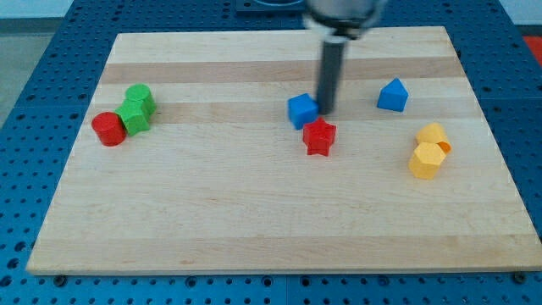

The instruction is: Slide the red star diagonal to the bottom left of the triangle

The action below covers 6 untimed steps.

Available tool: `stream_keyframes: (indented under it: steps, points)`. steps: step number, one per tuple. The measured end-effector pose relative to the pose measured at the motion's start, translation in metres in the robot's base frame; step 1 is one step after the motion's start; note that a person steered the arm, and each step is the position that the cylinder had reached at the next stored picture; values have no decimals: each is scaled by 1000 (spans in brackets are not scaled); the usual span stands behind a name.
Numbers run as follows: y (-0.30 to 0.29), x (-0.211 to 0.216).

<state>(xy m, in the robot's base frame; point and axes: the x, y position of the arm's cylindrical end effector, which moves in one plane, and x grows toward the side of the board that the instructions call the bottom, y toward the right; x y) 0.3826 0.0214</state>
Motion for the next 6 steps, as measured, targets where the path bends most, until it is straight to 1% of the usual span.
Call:
stream_keyframes:
  steps: [1,2,3,4,5,6]
  points:
    - [-76,0]
    - [-31,-1]
    - [7,23]
    - [-15,57]
    - [-30,57]
    - [-21,55]
